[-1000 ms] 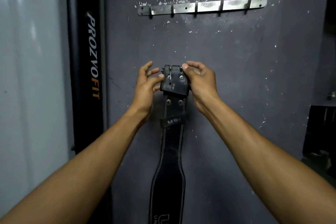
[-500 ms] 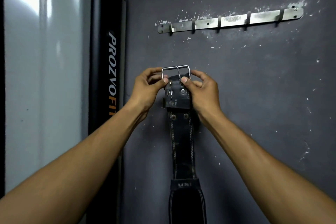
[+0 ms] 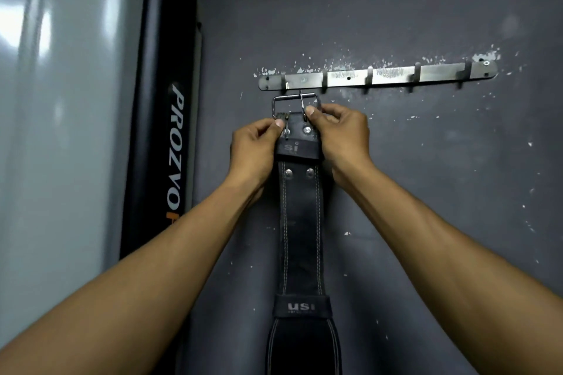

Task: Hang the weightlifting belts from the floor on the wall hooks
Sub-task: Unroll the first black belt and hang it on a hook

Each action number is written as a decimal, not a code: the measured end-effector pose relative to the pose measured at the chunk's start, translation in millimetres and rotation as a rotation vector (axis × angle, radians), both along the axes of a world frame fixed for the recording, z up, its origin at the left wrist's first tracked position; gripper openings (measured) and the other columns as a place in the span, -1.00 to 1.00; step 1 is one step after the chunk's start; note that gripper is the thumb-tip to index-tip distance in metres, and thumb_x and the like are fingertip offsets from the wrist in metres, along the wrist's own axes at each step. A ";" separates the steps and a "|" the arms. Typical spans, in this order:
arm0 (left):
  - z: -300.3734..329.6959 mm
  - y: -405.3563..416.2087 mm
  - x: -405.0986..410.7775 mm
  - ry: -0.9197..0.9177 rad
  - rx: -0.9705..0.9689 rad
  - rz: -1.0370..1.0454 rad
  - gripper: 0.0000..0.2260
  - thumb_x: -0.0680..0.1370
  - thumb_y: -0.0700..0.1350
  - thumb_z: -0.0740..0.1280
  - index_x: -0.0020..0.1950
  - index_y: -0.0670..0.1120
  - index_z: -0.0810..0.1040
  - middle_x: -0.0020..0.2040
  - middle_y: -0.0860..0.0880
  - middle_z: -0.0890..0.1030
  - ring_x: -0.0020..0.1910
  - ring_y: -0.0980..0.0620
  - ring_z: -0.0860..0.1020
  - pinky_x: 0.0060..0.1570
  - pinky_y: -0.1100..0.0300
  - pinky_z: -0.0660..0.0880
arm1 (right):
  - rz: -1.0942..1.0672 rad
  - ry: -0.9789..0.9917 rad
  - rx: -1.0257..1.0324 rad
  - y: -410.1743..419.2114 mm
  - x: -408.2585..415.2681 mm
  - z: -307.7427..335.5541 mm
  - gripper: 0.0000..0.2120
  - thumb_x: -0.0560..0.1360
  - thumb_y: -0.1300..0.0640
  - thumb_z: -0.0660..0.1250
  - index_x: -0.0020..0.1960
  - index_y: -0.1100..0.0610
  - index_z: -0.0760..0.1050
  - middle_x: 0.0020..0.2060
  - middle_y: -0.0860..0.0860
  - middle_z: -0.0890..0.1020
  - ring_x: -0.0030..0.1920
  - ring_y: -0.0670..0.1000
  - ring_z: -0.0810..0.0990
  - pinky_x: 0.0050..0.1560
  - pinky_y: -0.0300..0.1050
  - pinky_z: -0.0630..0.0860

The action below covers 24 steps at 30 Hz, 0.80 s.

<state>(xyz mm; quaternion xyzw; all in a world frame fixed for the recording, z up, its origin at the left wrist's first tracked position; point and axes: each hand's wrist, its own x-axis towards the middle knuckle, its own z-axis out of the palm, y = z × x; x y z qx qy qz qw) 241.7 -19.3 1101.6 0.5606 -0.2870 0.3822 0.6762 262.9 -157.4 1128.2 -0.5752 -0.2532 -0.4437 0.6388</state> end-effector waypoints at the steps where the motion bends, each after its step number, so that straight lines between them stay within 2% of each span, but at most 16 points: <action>1: 8.7 1.8 3.5 -0.004 -0.008 0.013 -0.79 0.58 -0.11 0.40 -0.21 0.04 0.75 -0.13 -0.06 0.76 -0.11 -0.02 0.67 0.16 -0.11 0.62 | -0.032 -0.019 -0.014 1.1 0.5 7.9 -0.87 0.50 0.03 0.55 -0.08 0.09 0.71 -0.21 0.01 0.79 -0.16 -0.03 0.75 0.07 0.11 0.71; 3: 23.6 5.6 10.0 -0.020 -0.021 0.040 -0.81 0.55 -0.08 0.41 -0.24 0.05 0.74 -0.11 -0.10 0.76 -0.12 -0.02 0.67 0.16 -0.16 0.61 | -0.170 -0.061 -0.087 2.1 1.1 23.1 -0.80 0.52 0.00 0.53 -0.19 0.09 0.67 -0.27 0.01 0.76 -0.24 -0.04 0.70 -0.07 0.02 0.64; 6: 38.3 11.5 19.7 -0.040 -0.025 0.060 -0.80 0.57 -0.12 0.42 -0.25 0.00 0.72 -0.19 -0.02 0.75 -0.18 0.06 0.66 0.08 0.01 0.64 | -0.388 -0.102 -0.241 4.3 2.7 41.4 -0.68 0.53 -0.10 0.48 -0.18 0.16 0.68 -0.30 0.04 0.74 -0.20 0.07 0.72 -0.10 0.07 0.64; 9: 45.5 18.7 30.2 -0.054 -0.040 0.054 -0.82 0.57 -0.15 0.43 -0.23 -0.01 0.70 -0.23 0.03 0.73 -0.22 0.12 0.65 -0.07 0.19 0.62 | -0.399 -0.117 -0.280 9.5 6.0 53.1 -0.67 0.56 -0.07 0.47 -0.17 0.20 0.70 -0.30 0.08 0.74 -0.24 0.04 0.69 -0.13 0.06 0.61; 13: 57.9 27.9 38.3 -0.013 -0.020 -0.056 -0.86 0.56 -0.19 0.43 -0.19 -0.09 0.71 -0.19 -0.09 0.71 -0.23 0.04 0.64 -0.07 0.13 0.63 | -0.381 -0.101 -0.262 14.6 14.0 58.0 -0.62 0.56 -0.07 0.47 -0.18 0.26 0.68 -0.28 0.18 0.73 -0.32 -0.05 0.53 -0.25 -0.06 0.46; 14: 62.4 30.0 39.4 0.003 -0.004 -0.075 -0.86 0.56 -0.20 0.42 -0.19 -0.10 0.70 -0.22 -0.10 0.69 -0.28 0.05 0.62 -0.14 0.16 0.62 | -0.368 -0.087 -0.242 15.9 17.7 59.8 -0.60 0.56 -0.08 0.48 -0.18 0.27 0.68 -0.30 0.18 0.72 -0.34 -0.05 0.50 -0.26 -0.08 0.42; 16: 70.0 33.9 39.7 0.043 0.040 -0.094 -0.84 0.59 -0.21 0.38 -0.18 -0.09 0.67 -0.25 -0.07 0.66 -0.36 0.08 0.59 -0.31 0.26 0.53 | -0.335 -0.053 -0.197 17.9 23.8 64.2 -0.59 0.55 -0.09 0.49 -0.21 0.27 0.67 -0.40 0.11 0.64 -0.37 -0.05 0.44 -0.26 -0.09 0.37; 20: 77.4 44.7 40.7 0.067 0.142 -0.107 -0.83 0.61 -0.20 0.30 -0.15 -0.05 0.60 -0.26 -0.06 0.59 -0.40 0.08 0.50 -0.50 0.37 0.34 | -0.270 -0.030 -0.153 20.9 30.8 72.4 -0.49 0.53 -0.12 0.51 -0.30 0.32 0.53 -0.48 0.00 0.43 -0.39 -0.03 0.32 -0.26 -0.08 0.29; 22: 80.4 47.6 44.6 0.057 0.174 -0.089 -0.83 0.58 -0.23 0.31 -0.18 -0.06 0.60 -0.28 -0.07 0.55 -0.42 0.08 0.45 -0.50 0.37 0.32 | -0.294 -0.006 -0.158 23.0 30.5 75.6 -0.52 0.53 -0.11 0.50 -0.29 0.28 0.56 -0.48 0.00 0.40 -0.40 -0.02 0.29 -0.29 -0.09 0.24; 24: 84.0 46.9 48.4 0.068 0.177 -0.085 -0.81 0.54 -0.25 0.31 -0.23 -0.06 0.59 -0.35 -0.05 0.50 -0.44 0.07 0.42 -0.40 0.30 0.36 | -0.308 0.011 -0.156 24.1 31.4 79.8 -0.50 0.53 -0.12 0.50 -0.19 0.36 0.61 -0.42 0.05 0.45 -0.37 0.00 0.32 -0.33 -0.10 0.23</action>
